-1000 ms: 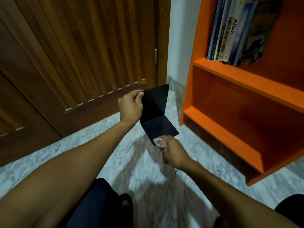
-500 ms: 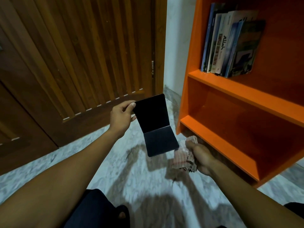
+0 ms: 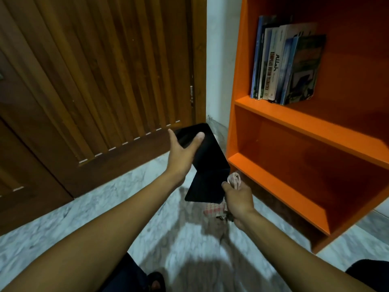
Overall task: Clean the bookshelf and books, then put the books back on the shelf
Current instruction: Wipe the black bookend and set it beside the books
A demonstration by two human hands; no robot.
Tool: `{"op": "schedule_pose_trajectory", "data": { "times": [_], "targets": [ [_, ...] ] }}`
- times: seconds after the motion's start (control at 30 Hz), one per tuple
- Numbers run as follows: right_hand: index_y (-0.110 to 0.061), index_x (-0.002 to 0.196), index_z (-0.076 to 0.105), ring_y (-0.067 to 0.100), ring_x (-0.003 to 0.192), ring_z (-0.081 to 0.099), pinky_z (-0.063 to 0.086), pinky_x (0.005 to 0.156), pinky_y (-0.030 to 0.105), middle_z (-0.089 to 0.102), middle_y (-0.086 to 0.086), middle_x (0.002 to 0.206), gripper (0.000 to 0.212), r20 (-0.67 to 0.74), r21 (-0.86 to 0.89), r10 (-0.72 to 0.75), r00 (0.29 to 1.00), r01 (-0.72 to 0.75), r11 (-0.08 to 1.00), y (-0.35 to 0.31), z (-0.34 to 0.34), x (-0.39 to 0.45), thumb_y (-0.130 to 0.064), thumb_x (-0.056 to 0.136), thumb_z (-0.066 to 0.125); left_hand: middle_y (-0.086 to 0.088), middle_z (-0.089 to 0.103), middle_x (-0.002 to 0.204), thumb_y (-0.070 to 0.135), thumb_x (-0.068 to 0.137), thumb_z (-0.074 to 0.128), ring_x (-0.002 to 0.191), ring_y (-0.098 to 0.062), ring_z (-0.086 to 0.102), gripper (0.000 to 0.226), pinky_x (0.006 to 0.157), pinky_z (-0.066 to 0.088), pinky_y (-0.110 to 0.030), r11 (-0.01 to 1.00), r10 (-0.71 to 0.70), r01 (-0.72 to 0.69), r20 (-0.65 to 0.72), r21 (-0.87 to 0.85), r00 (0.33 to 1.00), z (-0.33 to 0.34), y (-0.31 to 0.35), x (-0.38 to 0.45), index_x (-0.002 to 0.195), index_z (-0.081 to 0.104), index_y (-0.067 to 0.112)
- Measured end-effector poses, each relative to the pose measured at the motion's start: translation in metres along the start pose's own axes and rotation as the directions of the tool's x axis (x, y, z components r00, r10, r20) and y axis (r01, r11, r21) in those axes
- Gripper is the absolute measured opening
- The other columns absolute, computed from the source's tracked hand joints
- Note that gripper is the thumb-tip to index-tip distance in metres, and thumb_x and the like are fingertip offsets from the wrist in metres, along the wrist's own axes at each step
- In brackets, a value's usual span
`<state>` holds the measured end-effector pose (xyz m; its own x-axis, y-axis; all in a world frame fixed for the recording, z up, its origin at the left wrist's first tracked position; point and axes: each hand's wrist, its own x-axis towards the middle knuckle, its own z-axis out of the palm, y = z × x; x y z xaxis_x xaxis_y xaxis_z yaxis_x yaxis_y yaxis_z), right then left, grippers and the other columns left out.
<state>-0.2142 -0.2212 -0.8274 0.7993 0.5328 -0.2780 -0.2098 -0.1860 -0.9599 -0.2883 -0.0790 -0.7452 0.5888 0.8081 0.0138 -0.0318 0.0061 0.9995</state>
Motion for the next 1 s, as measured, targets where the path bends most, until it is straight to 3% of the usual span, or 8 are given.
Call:
{"op": "schedule_pose_trajectory", "data": {
  "times": [0.07, 0.17, 0.37, 0.5, 0.7, 0.83, 0.9, 1.0],
  "targets": [
    [-0.01, 0.122, 0.057, 0.02, 0.095, 0.066, 0.055, 0.085, 0.037, 0.068, 0.004, 0.107, 0.028, -0.092, -0.014, -0.091, 0.992, 0.09, 0.996, 0.003, 0.012, -0.007, -0.022, 0.097, 0.059, 0.001, 0.011, 0.167, 0.039, 0.089, 0.071, 0.152, -0.021, 0.015, 0.104, 0.122, 0.024, -0.047, 0.997, -0.032, 0.03, -0.03, -0.064, 0.999, 0.012, 0.003, 0.0, 0.159, -0.005, 0.03],
    [-0.012, 0.104, 0.053, 0.008, 0.066, 0.052, 0.04, 0.055, 0.01, 0.055, -0.001, 0.079, 0.007, -0.177, -0.08, -0.248, 0.952, 0.238, 0.968, 0.002, 0.021, -0.024, -0.013, 0.098, 0.056, -0.005, 0.023, 0.164, 0.033, 0.09, 0.07, 0.149, -0.026, 0.027, 0.086, 0.115, 0.036, -0.053, 0.98, -0.084, 0.07, -0.071, -0.185, 0.994, 0.017, 0.002, 0.003, 0.157, 0.015, 0.033],
    [-0.019, 0.09, 0.044, 0.02, 0.068, 0.054, 0.043, 0.054, 0.033, 0.055, 0.006, 0.079, 0.017, -0.213, -0.214, -0.394, 0.894, 0.351, 0.912, 0.008, 0.032, -0.031, -0.016, 0.095, 0.06, -0.004, 0.05, 0.142, 0.015, 0.097, 0.054, 0.13, -0.026, 0.049, 0.053, 0.105, 0.048, -0.051, 0.926, -0.143, 0.104, -0.082, -0.364, 0.986, 0.02, 0.015, -0.005, 0.148, 0.039, 0.02],
    [-0.021, 0.098, 0.043, 0.02, 0.082, 0.06, 0.051, 0.061, 0.032, 0.059, 0.002, 0.092, 0.02, -0.197, -0.322, -0.453, 0.869, 0.379, 0.867, 0.009, 0.033, -0.031, -0.023, 0.095, 0.063, -0.001, 0.054, 0.132, 0.014, 0.102, 0.051, 0.117, -0.022, 0.052, 0.033, 0.1, 0.051, -0.049, 0.931, -0.148, 0.089, -0.142, -0.355, 0.979, 0.02, 0.024, -0.008, 0.135, 0.051, 0.012],
    [-0.021, 0.115, 0.054, 0.017, 0.098, 0.064, 0.047, 0.066, 0.011, 0.065, 0.001, 0.107, 0.018, -0.146, -0.245, -0.356, 0.923, 0.315, 0.917, 0.011, 0.022, -0.02, -0.012, 0.1, 0.055, -0.006, 0.063, 0.132, 0.007, 0.105, 0.041, 0.118, -0.028, 0.064, 0.033, 0.095, 0.055, -0.052, 0.955, -0.133, 0.09, -0.138, -0.281, 0.981, 0.01, 0.022, -0.004, 0.133, 0.054, 0.018],
    [-0.016, 0.114, 0.062, 0.031, 0.097, 0.068, 0.057, 0.082, 0.044, 0.069, 0.009, 0.106, 0.022, -0.301, 0.01, -0.146, 0.942, 0.156, 0.988, 0.001, -0.001, -0.003, -0.026, 0.096, 0.054, -0.003, 0.067, 0.126, 0.009, 0.106, 0.039, 0.113, -0.026, 0.067, 0.03, 0.091, 0.057, -0.049, 0.98, -0.077, 0.063, -0.071, -0.187, 0.994, -0.003, 0.019, -0.003, 0.128, 0.056, 0.023],
    [-0.016, 0.101, 0.06, 0.036, 0.089, 0.069, 0.054, 0.075, 0.043, 0.067, 0.009, 0.098, 0.025, -0.334, 0.154, -0.045, 0.942, 0.102, 0.983, -0.009, -0.014, 0.01, -0.031, 0.081, 0.056, -0.003, 0.068, 0.125, 0.012, 0.107, 0.038, 0.11, -0.026, 0.068, 0.031, 0.084, 0.06, -0.043, 0.994, -0.044, 0.041, -0.031, -0.103, 0.999, -0.007, 0.016, -0.004, 0.13, 0.057, 0.022],
    [-0.012, 0.087, 0.057, 0.024, 0.056, 0.059, 0.043, 0.054, 0.033, 0.061, 0.012, 0.077, 0.006, -0.252, 0.234, -0.019, 0.967, 0.08, 0.969, -0.042, -0.026, 0.014, -0.007, 0.086, 0.053, -0.003, 0.069, 0.12, 0.016, 0.108, 0.035, 0.104, -0.026, 0.068, 0.032, 0.071, 0.06, -0.034, 1.0, -0.023, 0.023, 0.025, 0.005, 0.999, -0.008, 0.013, -0.008, 0.13, 0.058, 0.021]
  ]
}}
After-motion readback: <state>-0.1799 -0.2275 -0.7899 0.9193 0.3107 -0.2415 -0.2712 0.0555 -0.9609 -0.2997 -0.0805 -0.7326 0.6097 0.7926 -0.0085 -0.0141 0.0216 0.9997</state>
